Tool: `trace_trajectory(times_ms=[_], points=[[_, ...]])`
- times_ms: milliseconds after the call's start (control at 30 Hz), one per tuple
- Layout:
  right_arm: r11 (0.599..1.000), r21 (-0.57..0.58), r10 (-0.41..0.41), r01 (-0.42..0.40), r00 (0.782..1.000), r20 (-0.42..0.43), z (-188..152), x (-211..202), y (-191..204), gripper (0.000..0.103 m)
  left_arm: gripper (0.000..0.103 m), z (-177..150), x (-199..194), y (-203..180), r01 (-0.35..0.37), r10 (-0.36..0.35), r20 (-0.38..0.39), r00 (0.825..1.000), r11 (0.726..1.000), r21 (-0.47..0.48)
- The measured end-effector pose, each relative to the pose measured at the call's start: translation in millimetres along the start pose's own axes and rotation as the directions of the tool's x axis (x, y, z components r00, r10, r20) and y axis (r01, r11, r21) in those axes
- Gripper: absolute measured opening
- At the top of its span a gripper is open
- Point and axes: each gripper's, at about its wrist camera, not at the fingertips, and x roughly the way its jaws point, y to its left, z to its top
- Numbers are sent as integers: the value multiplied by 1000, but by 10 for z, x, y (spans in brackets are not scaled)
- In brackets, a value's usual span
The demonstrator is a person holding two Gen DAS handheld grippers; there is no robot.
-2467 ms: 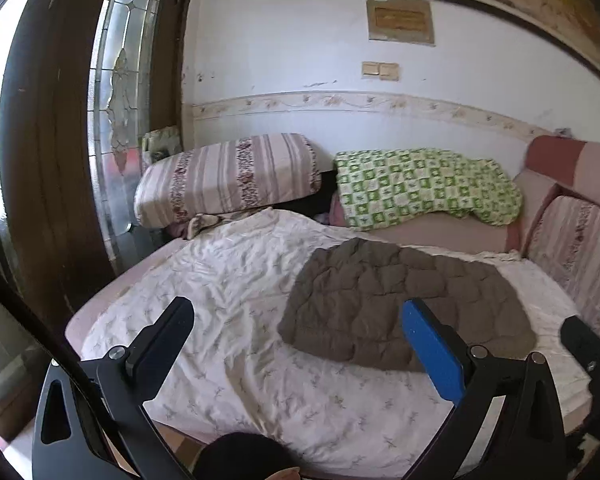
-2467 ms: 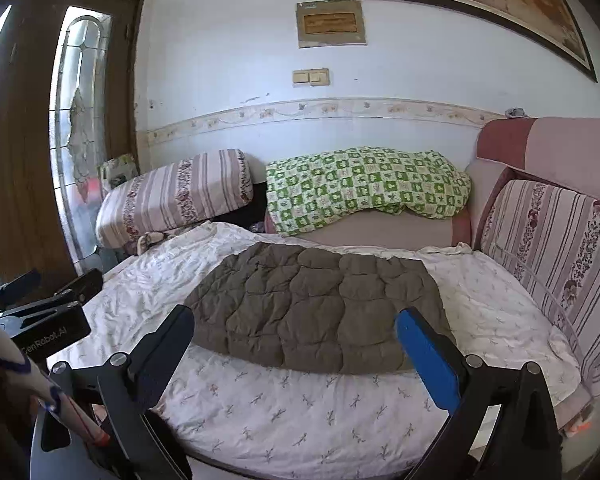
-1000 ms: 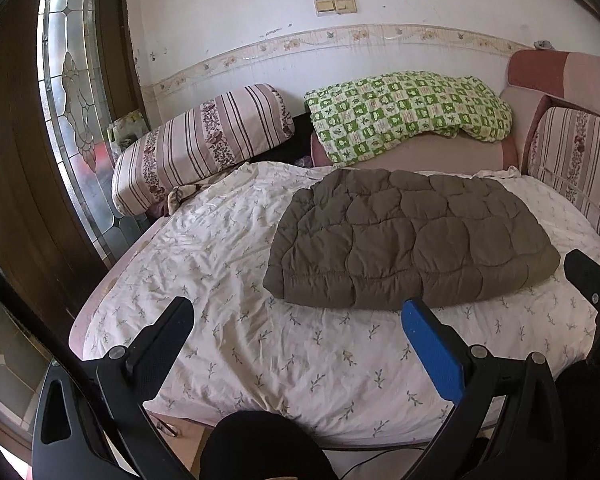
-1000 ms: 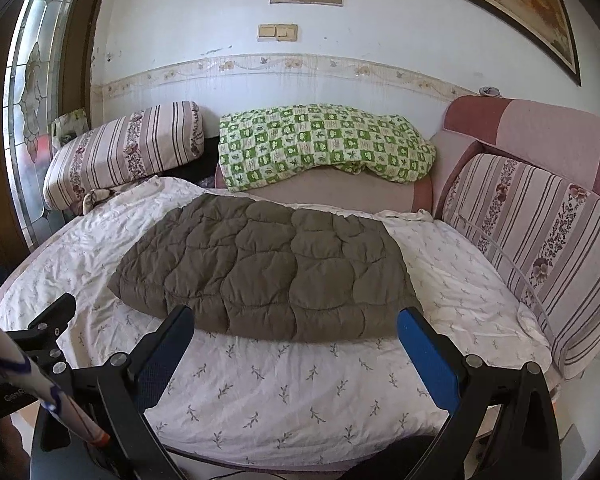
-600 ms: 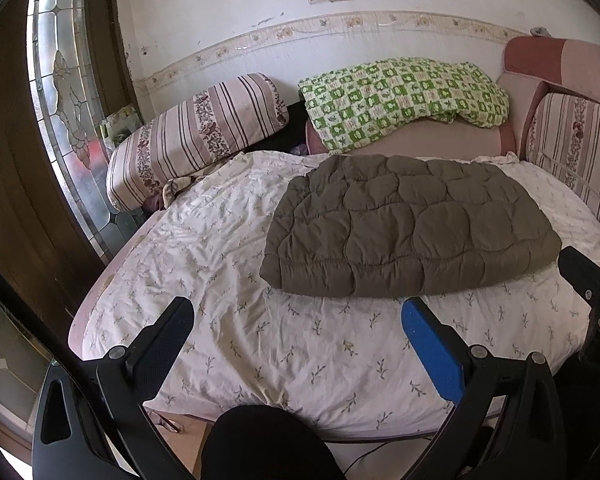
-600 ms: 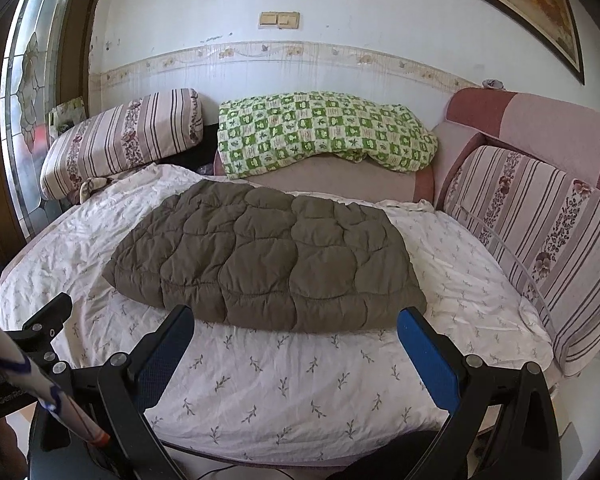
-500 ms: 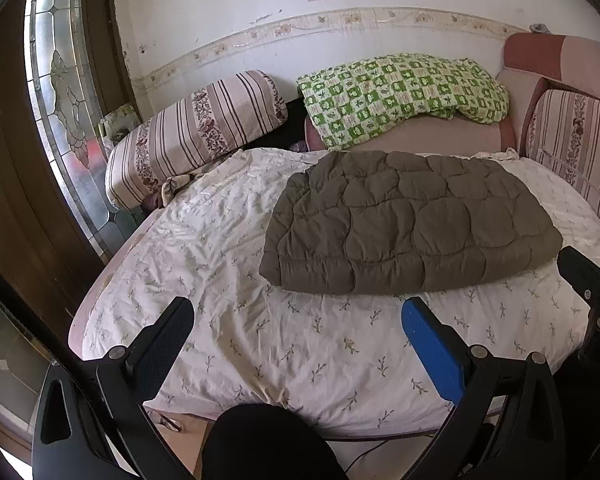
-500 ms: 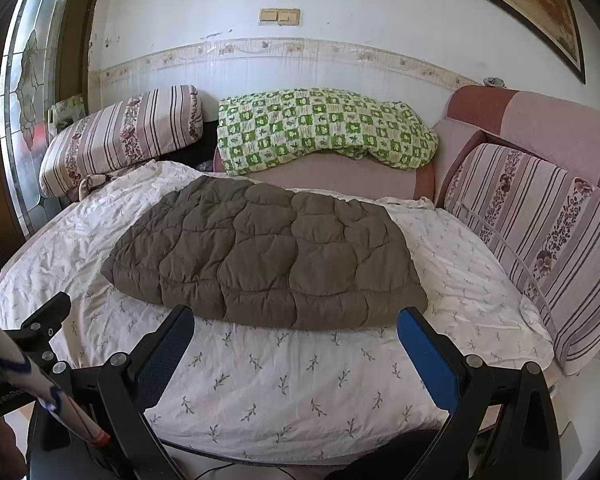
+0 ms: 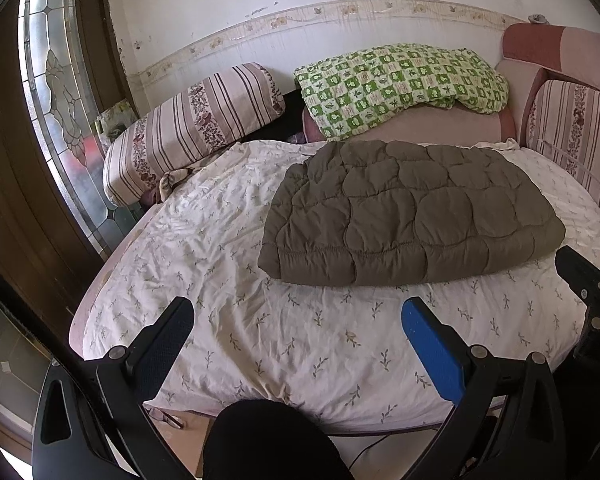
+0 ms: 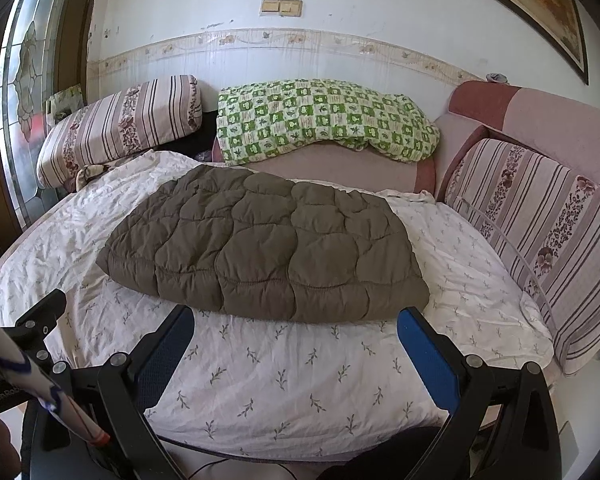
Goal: Fold large clothes
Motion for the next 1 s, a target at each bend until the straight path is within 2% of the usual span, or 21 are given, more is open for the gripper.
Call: trace_trajectory(times_ms=[800,933,1000], points=[[1000,-7,-6,6,1000,-12,-42,37,0,103,103,-61,35,25,9,-9,-8,1000,1000,7],[1000,-5,-7,6,1000,-12,-41,40,6,103,103,-107,41,50,76,-76,-23,997,997,2],[1000,-2,-5,5,1000,-14,-50,52,-2,103,103,-130,22,50,66,-66,-10,998,998,7]])
